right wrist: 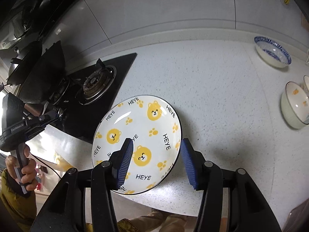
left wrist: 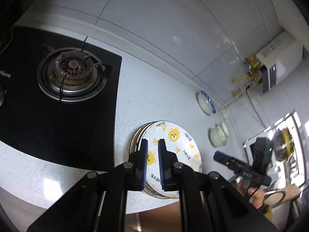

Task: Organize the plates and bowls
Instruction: 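Open both grippers and pull them back from the plate stack, then move both grippers toward the blue-and-white patterned bowl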

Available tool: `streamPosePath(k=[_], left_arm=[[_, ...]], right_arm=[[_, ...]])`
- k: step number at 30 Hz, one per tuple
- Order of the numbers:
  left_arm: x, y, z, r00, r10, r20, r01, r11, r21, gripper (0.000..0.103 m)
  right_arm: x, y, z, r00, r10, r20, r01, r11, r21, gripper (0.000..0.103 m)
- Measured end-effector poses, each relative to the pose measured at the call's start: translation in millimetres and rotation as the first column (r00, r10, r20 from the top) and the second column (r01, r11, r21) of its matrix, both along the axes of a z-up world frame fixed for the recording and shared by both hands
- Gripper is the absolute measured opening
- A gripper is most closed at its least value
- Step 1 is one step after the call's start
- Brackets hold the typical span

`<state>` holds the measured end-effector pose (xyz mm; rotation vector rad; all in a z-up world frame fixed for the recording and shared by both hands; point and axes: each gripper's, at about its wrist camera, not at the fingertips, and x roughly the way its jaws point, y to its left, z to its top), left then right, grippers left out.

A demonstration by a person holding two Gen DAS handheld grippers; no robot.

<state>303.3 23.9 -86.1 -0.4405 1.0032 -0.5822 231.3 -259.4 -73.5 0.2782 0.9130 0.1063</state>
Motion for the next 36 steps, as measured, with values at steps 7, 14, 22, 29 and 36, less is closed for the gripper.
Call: streamPosePath(k=[7,14,22,29,36], left_arm=[[-14.6,-2.8,27.6,0.997,-0.059,0.054,0.061,0.998,-0.03,0.011],[-23.5,-48.0,55.0,0.984,-0.135,0.117,0.138,0.99,-0.019,0.042],[-25.0,-150.2,64.8,0.961,-0.216,0.173,0.194,0.972,0.135,0.072],[-1.1,-274.7,52.7,0.952,-0.267,0.147,0.236,0.951,0.201,0.072],[58.1,-376.0,34.7,0.972,-0.22,0.082,0.198,0.956,0.217,0.072]], right_arm=[[-19.3,-2.5,10.7,0.996,-0.067,0.062,0.066,0.998,0.012,0.052],[-51.0,-33.5,26.5,0.984,-0.148,0.101,0.15,0.989,-0.013,0.054],[-66.5,-115.6,54.3,0.959,-0.228,0.166,0.24,0.969,-0.058,0.062],[-39.6,-214.8,72.2,0.953,-0.25,0.173,0.268,0.959,-0.088,0.07],[18.1,-315.2,75.1,0.957,-0.26,0.132,0.275,0.956,-0.106,0.075]])
